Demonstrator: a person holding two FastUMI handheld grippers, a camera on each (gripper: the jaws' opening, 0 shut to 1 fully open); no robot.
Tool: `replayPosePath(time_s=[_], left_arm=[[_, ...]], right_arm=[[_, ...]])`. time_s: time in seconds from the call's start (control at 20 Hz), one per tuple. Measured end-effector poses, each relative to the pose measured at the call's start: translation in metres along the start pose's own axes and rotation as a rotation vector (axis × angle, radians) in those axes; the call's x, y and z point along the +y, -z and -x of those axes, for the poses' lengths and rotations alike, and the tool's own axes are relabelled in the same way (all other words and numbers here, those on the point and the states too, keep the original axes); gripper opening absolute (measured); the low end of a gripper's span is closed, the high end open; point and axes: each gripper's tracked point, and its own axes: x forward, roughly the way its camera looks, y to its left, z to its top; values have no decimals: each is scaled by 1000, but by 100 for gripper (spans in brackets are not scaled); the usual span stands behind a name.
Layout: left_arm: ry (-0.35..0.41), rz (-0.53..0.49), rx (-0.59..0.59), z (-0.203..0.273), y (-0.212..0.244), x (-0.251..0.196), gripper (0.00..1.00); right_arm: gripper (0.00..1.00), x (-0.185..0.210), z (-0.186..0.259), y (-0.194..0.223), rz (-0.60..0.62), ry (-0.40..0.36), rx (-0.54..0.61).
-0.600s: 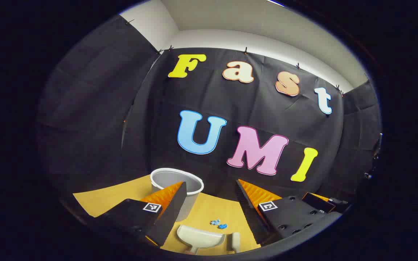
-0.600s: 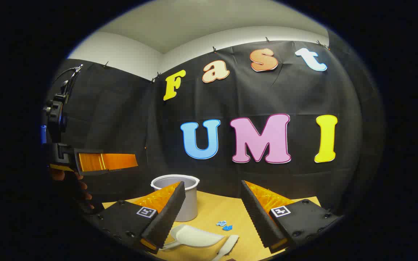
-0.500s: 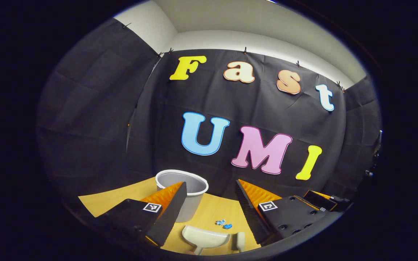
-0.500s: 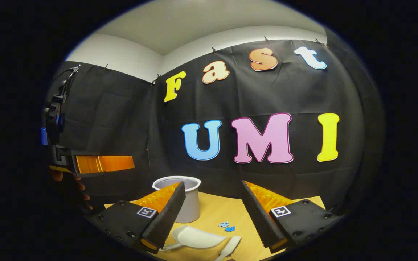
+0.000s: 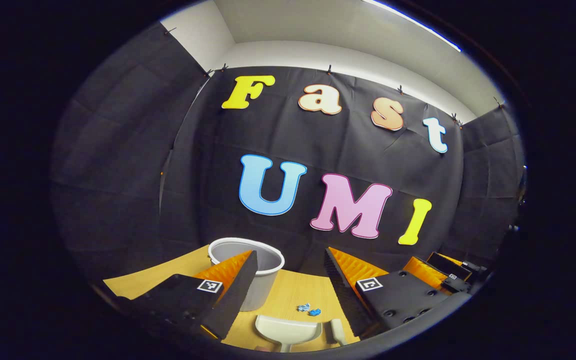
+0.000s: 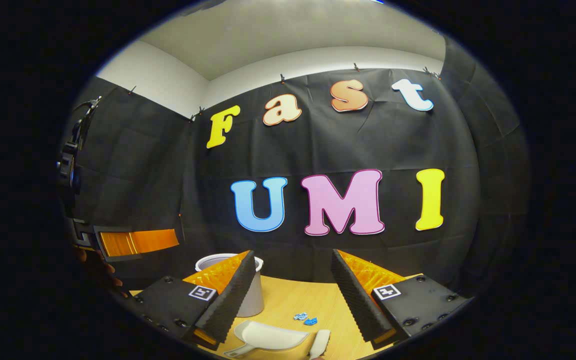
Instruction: Pick up the small broom and dustpan from the desktop, sweep the trash into the dustpan with the broom, and then empty the trash into the garbage bin.
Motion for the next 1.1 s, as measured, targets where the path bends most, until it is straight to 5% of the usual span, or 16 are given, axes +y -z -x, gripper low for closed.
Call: replayPosePath(time_s=[0.4, 0.9, 1.1], left_arm=[[25, -13, -6, 2, -7, 18, 80], [-78, -125, -91, 36, -36, 23, 80], [-96, -89, -96, 44, -32, 24, 80]], right_arm=[[98, 30, -7, 17, 20, -12, 67], [98, 62, -26, 27, 1, -141, 121], [98, 64, -23, 17, 2, -147, 78]])
